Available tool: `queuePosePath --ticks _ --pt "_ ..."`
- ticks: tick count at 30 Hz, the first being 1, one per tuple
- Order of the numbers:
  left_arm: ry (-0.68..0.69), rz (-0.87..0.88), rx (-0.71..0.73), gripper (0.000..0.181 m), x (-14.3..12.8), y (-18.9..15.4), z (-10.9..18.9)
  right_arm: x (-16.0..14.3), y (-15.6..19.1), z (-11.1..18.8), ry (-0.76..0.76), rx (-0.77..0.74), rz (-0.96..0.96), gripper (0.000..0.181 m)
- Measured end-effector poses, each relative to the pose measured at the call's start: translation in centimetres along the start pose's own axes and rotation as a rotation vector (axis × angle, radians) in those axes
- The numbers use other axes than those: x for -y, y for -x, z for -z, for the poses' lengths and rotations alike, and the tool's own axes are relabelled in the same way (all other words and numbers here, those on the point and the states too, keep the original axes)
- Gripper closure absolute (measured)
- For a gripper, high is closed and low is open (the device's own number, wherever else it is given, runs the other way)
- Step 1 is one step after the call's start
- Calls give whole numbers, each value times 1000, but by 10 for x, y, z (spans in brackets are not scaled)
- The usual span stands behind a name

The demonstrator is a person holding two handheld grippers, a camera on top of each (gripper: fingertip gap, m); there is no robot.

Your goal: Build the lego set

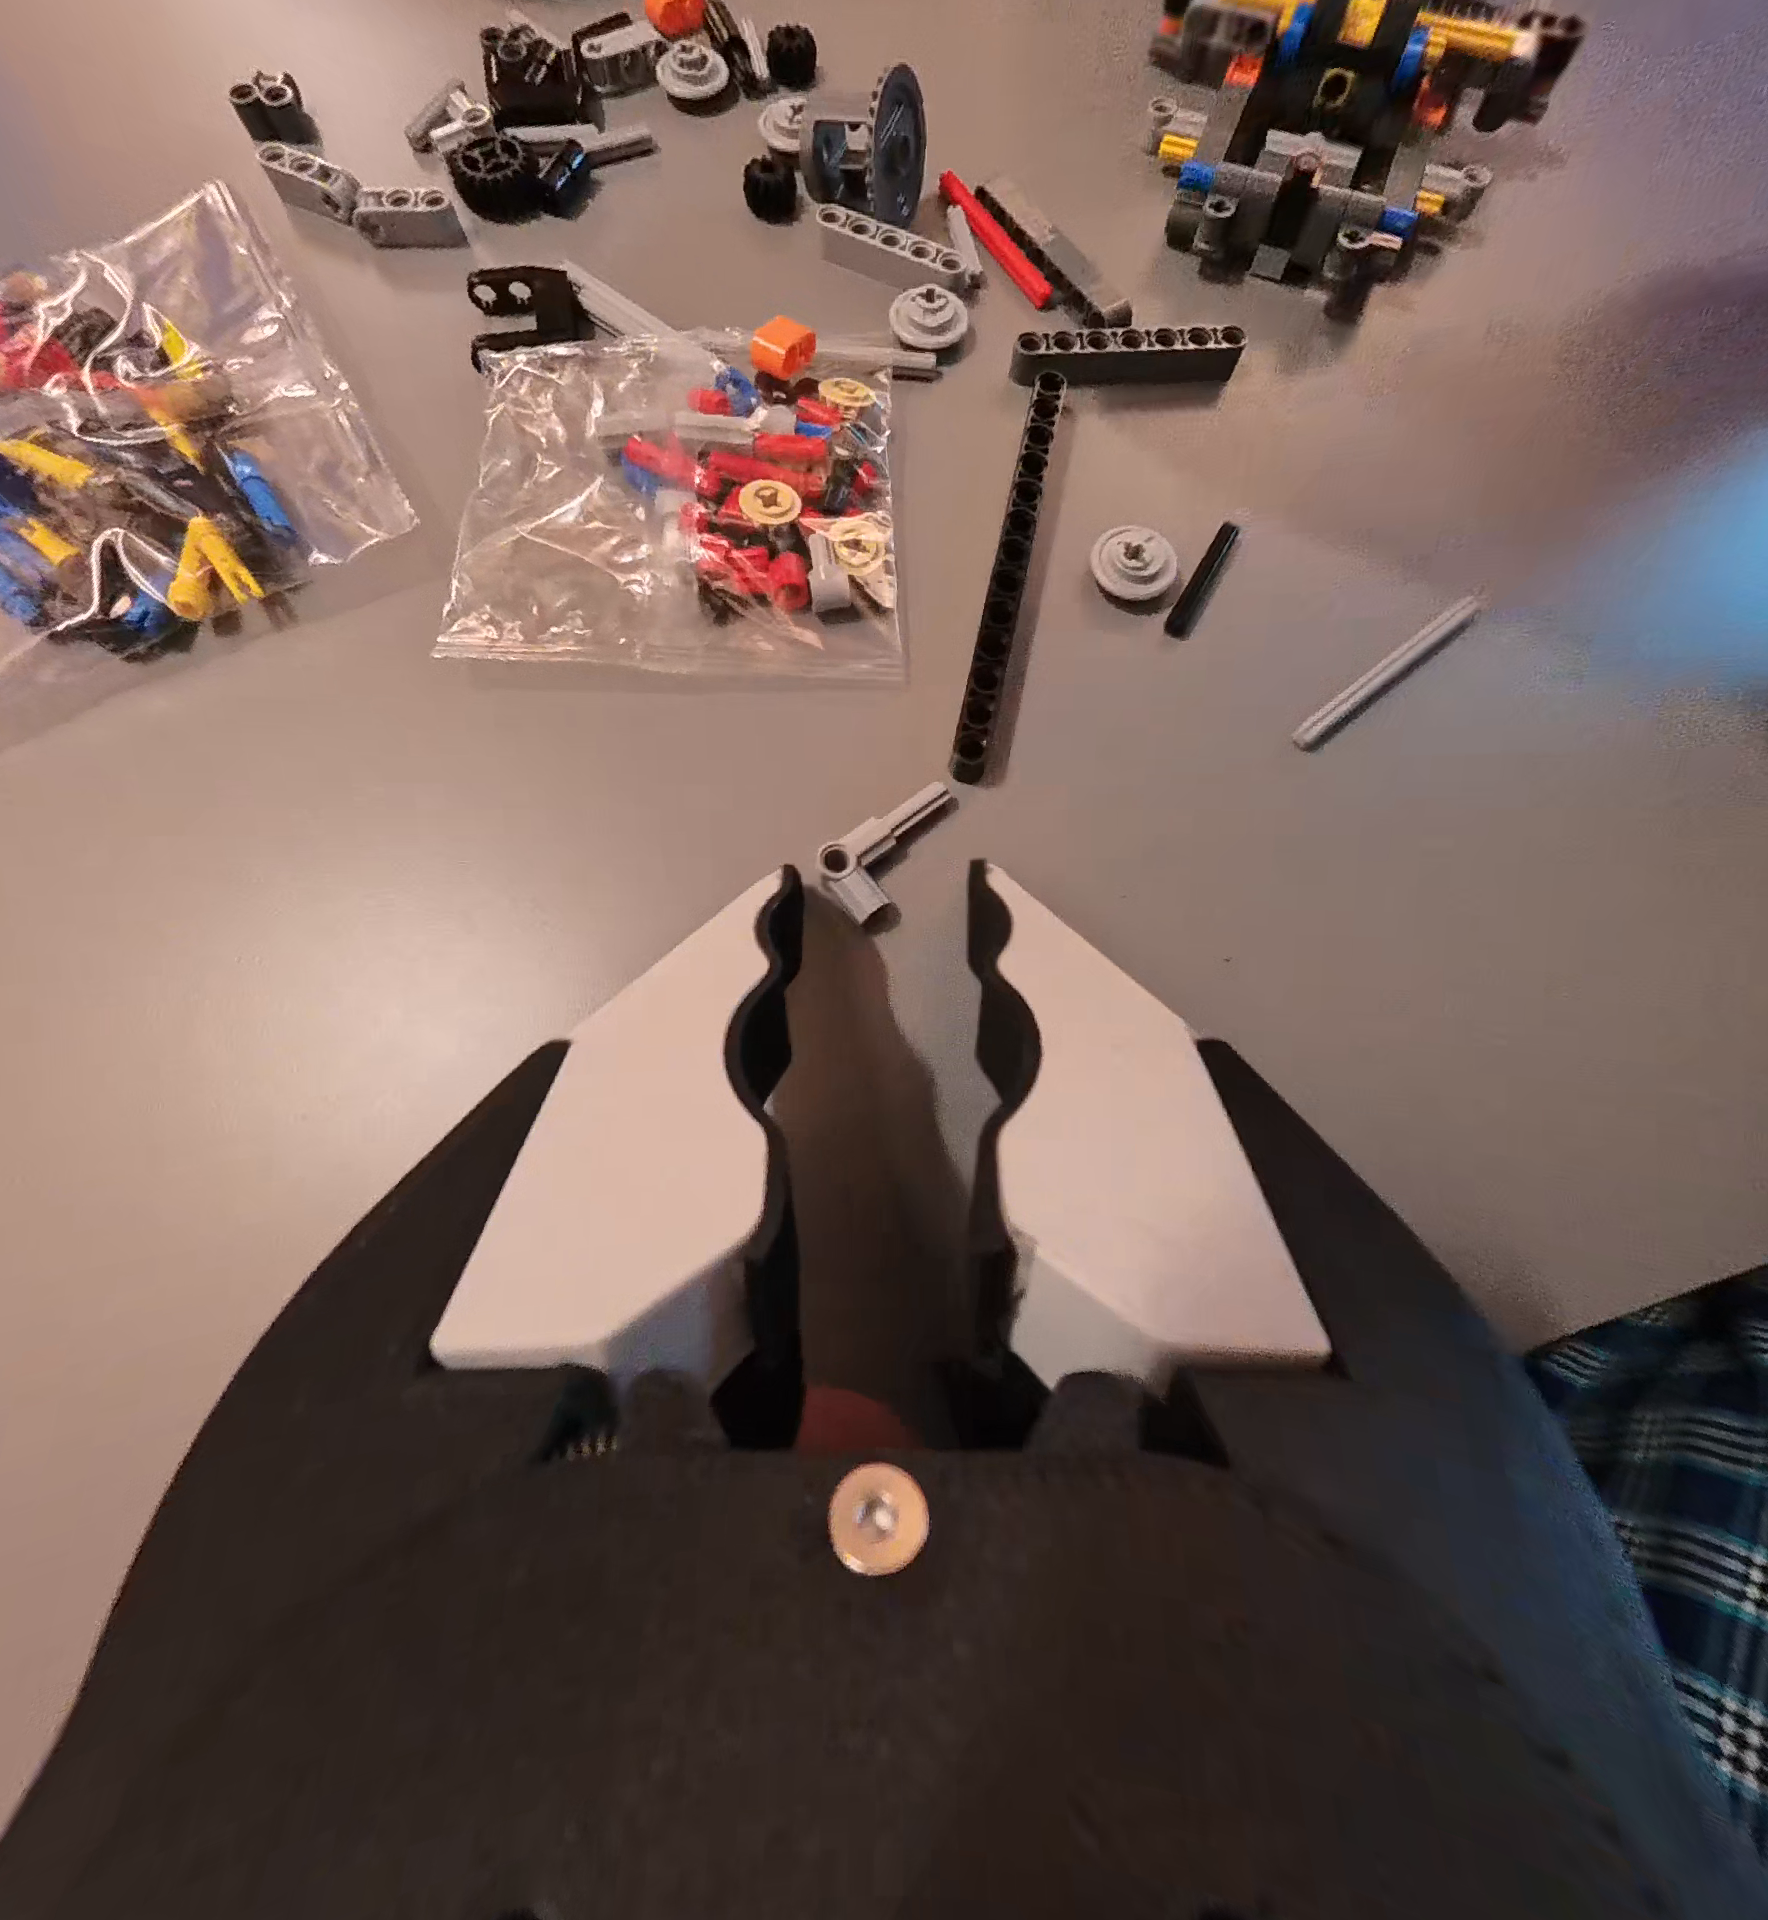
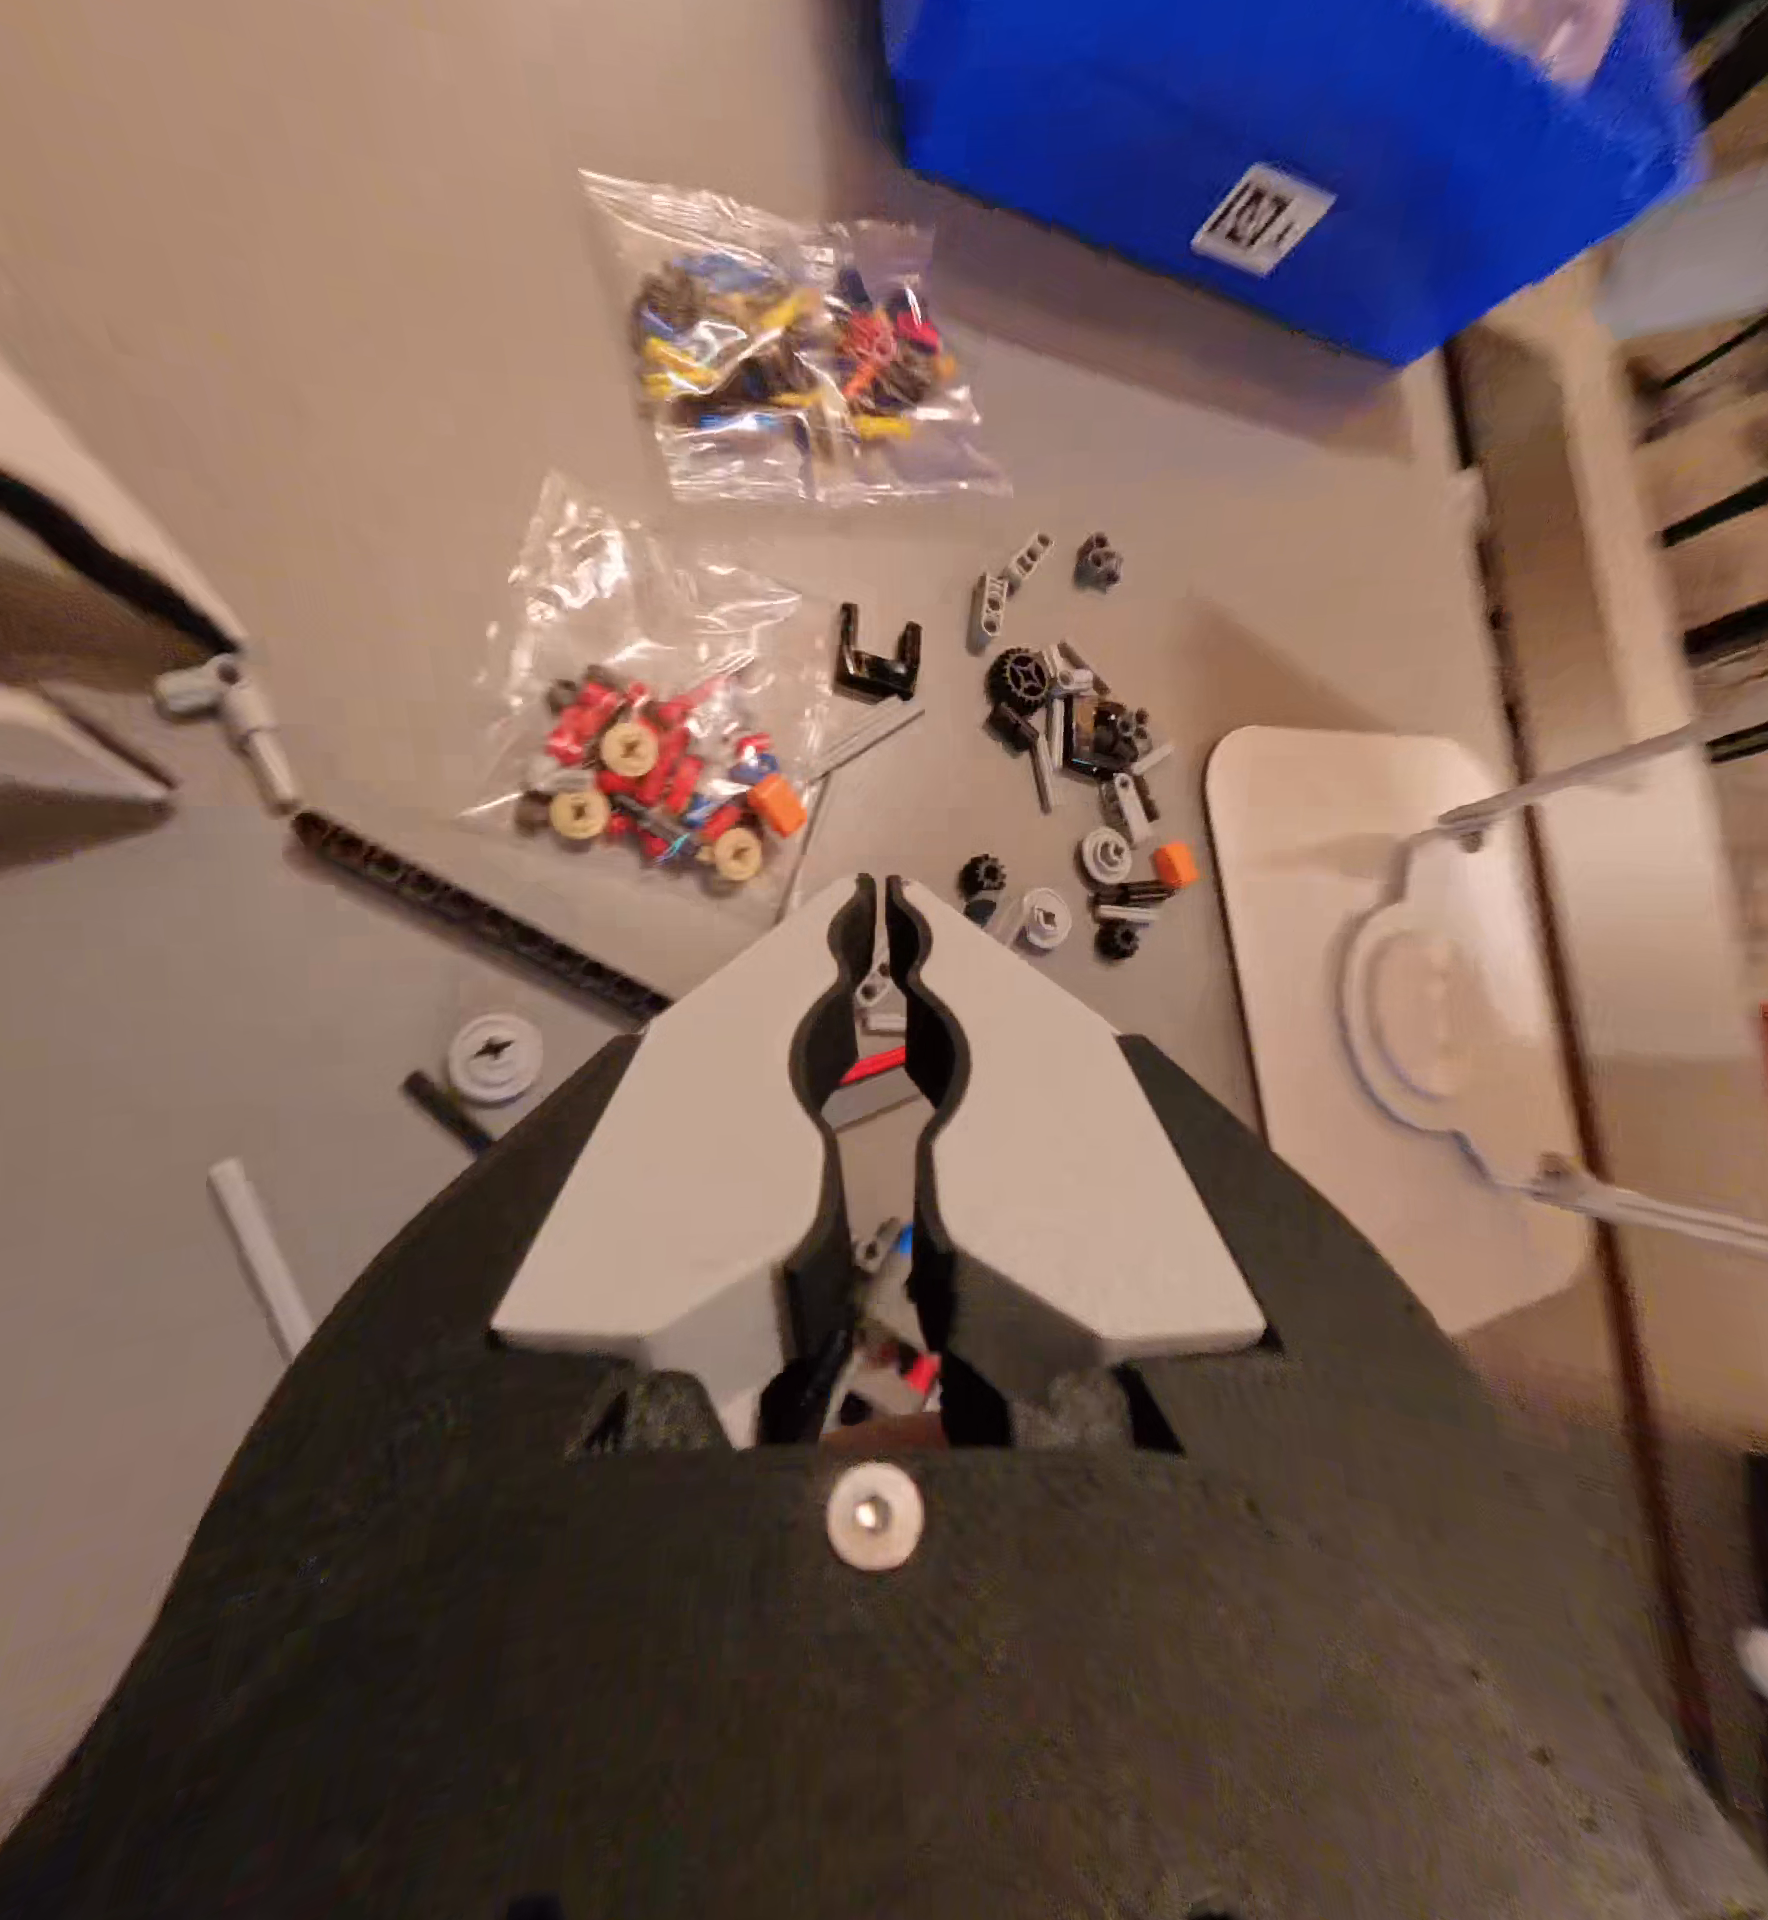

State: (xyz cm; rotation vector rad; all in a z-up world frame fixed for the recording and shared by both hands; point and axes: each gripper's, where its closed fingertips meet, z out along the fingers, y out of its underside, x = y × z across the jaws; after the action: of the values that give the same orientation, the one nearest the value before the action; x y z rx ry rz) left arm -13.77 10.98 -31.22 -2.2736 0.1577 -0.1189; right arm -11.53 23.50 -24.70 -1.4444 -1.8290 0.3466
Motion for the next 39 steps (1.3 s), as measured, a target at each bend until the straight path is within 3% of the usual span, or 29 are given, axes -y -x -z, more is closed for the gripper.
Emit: queuePosePath --ticks 4,6,13,22,30,34,39 --pt "-31 5 -28 151 4 2 9 -8 -43 -47 90 40 -6 181" --pt "-37 -15 -56 154 5 5 14 -16 -45 -69 136 125 -43 181" --pt "-27 -64 -118 155 4 17 21 -28 -53 -104 225 166 7 181" --pt "-33 -100 -150 155 5 27 22 -24 -52 -109 218 248 -27 181" --pt "-31 -113 -155 155 5 34 20 -18 -52 -96 183 260 -31 181" --pt "-29 -119 -159 155 3 33 18 -29 -33 -90 251 367 26 178" --pt "-29 -112 -161 155 2 34 18 -24 -39 -95 230 330 -8 171"
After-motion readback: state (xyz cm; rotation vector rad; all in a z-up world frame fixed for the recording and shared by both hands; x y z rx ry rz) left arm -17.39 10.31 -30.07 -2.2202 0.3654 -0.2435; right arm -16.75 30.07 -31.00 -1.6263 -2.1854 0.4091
